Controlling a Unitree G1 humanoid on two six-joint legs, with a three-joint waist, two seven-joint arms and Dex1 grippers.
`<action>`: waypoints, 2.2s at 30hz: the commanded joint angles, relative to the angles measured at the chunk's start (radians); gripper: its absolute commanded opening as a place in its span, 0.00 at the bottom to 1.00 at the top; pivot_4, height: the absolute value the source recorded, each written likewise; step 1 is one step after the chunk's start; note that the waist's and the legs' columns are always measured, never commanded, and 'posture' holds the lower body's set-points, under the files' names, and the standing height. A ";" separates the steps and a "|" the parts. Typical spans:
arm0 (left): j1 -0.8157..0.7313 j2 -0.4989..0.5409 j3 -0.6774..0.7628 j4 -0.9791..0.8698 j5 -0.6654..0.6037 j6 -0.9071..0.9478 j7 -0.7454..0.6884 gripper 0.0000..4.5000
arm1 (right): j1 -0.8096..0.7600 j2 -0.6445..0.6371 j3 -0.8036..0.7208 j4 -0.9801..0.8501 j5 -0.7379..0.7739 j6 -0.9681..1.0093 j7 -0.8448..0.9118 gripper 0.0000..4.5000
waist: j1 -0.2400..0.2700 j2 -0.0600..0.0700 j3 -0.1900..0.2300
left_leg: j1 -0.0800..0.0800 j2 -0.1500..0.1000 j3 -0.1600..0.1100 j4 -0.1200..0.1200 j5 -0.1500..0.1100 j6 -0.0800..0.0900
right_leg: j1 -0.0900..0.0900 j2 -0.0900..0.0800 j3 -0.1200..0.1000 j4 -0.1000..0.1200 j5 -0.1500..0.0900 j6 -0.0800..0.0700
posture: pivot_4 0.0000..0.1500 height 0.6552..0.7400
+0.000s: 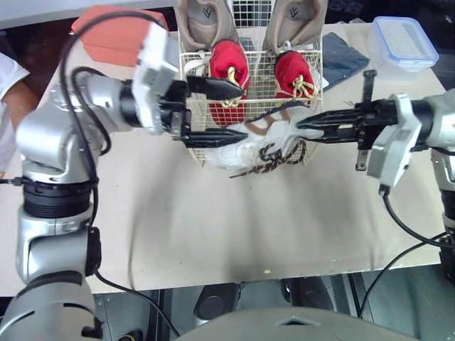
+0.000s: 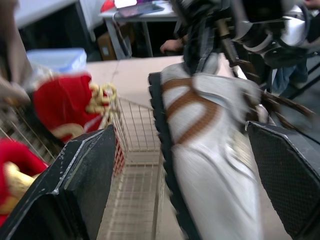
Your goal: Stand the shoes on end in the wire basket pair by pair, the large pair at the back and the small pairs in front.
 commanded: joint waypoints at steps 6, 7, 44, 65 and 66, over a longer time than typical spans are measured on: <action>-0.027 -0.016 -0.073 -0.026 0.032 0.085 0.017 1.00 | -0.083 0.023 0.018 0.069 -0.062 -0.239 -0.076 0.00 | -0.004 0.000 0.000 | 0.000 0.000 0.000 0.000 0.000 0.000 | -0.001 0.001 0.000 0.000 0.000 0.000 | 1.00 1.00; -0.029 -0.016 -0.076 -0.028 0.028 0.097 0.011 1.00 | -0.088 0.025 0.019 0.076 -0.067 -0.255 -0.086 0.00 | -0.003 0.000 0.000 | 0.000 0.000 0.000 0.000 0.000 0.000 | -0.001 0.001 0.000 0.001 0.000 0.000 | 1.00 1.00; 0.060 -0.259 0.065 0.019 0.035 -0.126 0.118 0.13 | 0.236 0.115 -0.158 -0.419 0.988 1.213 -0.807 0.53 | 0.009 -0.001 0.000 | -0.001 -0.001 -0.002 0.001 0.000 0.000 | 0.000 -0.004 -0.001 0.000 0.000 0.000 | 1.00 1.00; 0.110 -0.142 0.142 0.005 0.014 -0.114 0.121 0.99 | 0.201 0.221 -0.221 -0.533 0.778 1.196 -1.071 0.00 | 0.001 -0.001 0.000 | -0.001 -0.001 -0.002 0.000 0.000 0.000 | -0.001 -0.004 -0.001 0.001 0.000 0.000 | 1.00 1.00; 0.114 -0.136 0.141 0.001 0.013 -0.114 0.117 0.99 | 0.207 0.216 -0.223 -0.546 0.769 1.204 -1.086 0.00 | 0.001 -0.001 0.000 | -0.001 -0.001 -0.002 0.000 0.000 0.000 | -0.001 -0.004 -0.001 0.001 0.000 0.000 | 1.00 1.00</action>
